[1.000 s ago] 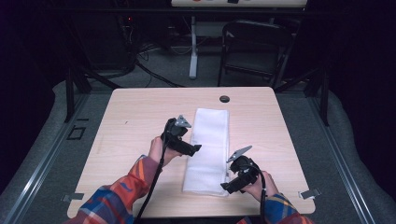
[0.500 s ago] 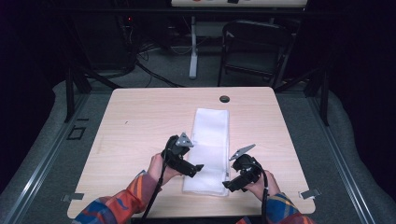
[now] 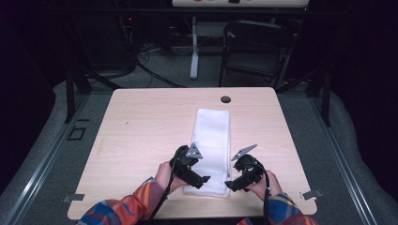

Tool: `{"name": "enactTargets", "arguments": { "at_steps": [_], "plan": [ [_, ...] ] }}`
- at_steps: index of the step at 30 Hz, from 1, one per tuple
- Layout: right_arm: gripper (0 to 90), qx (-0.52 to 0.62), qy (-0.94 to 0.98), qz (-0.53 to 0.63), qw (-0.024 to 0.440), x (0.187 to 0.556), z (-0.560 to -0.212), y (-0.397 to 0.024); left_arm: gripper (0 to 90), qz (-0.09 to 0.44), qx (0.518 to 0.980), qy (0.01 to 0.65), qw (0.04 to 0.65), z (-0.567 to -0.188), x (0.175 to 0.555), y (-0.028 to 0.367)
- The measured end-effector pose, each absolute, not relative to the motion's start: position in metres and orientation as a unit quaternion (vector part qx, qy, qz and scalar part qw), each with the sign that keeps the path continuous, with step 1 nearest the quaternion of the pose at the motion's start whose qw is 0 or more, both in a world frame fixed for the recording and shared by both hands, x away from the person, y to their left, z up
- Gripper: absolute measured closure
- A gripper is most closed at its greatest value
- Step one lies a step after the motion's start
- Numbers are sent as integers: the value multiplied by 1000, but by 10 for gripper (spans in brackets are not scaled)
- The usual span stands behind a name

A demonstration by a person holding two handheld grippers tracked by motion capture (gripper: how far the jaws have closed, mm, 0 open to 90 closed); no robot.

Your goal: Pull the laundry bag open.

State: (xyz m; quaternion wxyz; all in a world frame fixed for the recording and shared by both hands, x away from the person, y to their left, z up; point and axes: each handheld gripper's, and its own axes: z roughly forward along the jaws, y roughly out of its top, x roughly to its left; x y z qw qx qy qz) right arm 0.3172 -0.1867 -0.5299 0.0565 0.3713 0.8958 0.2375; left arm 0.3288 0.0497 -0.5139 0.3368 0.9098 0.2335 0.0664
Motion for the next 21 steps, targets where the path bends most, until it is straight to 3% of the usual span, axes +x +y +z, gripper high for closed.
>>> {"name": "enactTargets", "arguments": {
  "at_steps": [12,21],
  "plan": [
    [168,374,897,229,57,316,-531,-189,150,35,925,190,326,-526,314,24],
    [266,377,894,237,59,315,-531,-190,225,21,933,169,316,-537,309,11]
  ]
}}
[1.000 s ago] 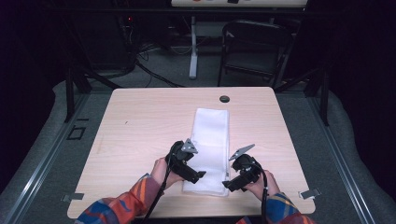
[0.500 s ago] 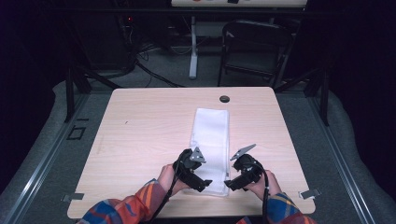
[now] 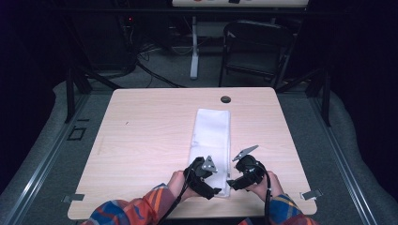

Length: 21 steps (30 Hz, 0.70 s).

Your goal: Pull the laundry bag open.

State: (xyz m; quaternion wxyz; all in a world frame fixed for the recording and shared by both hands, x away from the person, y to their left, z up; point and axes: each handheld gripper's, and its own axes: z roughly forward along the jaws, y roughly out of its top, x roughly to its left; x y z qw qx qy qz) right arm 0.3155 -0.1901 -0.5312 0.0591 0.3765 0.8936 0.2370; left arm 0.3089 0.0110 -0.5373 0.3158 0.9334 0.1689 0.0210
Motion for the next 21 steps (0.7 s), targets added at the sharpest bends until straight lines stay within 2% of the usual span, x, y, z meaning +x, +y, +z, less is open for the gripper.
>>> {"name": "enactTargets", "arguments": {
  "at_steps": [3,7,8,10,14,21],
  "plan": [
    [316,372,896,232,63,315,-531,-190,291,16,937,160,310,-542,307,7],
    [348,372,896,235,58,315,-532,-189,335,13,942,149,301,-547,304,3],
    [370,370,898,231,54,315,-532,-189,373,13,945,143,295,-551,304,1],
    [374,369,899,231,53,315,-532,-188,392,12,947,141,290,-553,303,0],
    [387,369,901,224,54,315,-533,-188,493,20,953,138,271,-561,303,-3],
    [400,368,900,226,50,315,-535,-187,641,26,950,145,276,-561,307,0]
  ]
}}
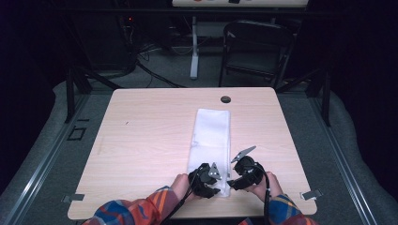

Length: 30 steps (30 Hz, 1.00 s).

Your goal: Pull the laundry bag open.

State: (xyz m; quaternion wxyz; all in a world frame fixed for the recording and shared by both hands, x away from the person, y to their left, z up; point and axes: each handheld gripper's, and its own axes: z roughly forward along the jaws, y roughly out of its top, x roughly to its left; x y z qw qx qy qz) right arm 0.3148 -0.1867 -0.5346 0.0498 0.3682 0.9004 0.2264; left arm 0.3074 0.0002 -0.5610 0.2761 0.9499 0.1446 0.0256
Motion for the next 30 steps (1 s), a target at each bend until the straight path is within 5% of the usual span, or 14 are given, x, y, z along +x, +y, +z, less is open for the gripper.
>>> {"name": "enactTargets", "arguments": {
  "at_steps": [9,19,30],
  "plan": [
    [492,367,902,219,54,315,-535,-186,836,32,944,160,286,-562,313,4],
    [879,345,912,220,29,312,-543,-175,857,21,939,173,297,-560,316,7],
    [900,333,916,221,22,312,-553,-167,859,15,932,193,307,-555,318,10]
  ]
}}
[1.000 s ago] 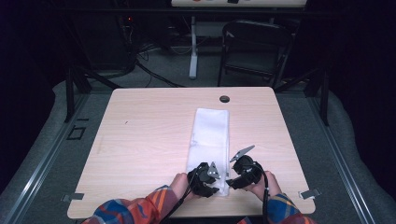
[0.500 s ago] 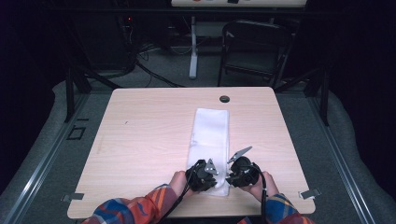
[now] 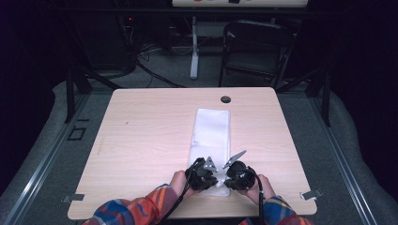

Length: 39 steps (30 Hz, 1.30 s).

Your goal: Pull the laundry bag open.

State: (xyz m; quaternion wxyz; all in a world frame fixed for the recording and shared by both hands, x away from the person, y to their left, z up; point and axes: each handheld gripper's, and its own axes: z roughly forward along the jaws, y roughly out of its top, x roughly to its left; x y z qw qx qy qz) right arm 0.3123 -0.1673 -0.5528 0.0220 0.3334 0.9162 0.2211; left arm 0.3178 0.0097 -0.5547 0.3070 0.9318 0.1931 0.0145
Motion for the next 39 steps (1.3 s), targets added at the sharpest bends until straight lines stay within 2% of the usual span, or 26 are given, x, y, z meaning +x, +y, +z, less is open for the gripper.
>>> {"name": "enactTargets", "arguments": {
  "at_steps": [39],
  "plan": [
    [900,329,917,222,27,311,-554,-167,875,65,914,215,338,-524,330,42]
  ]
}}
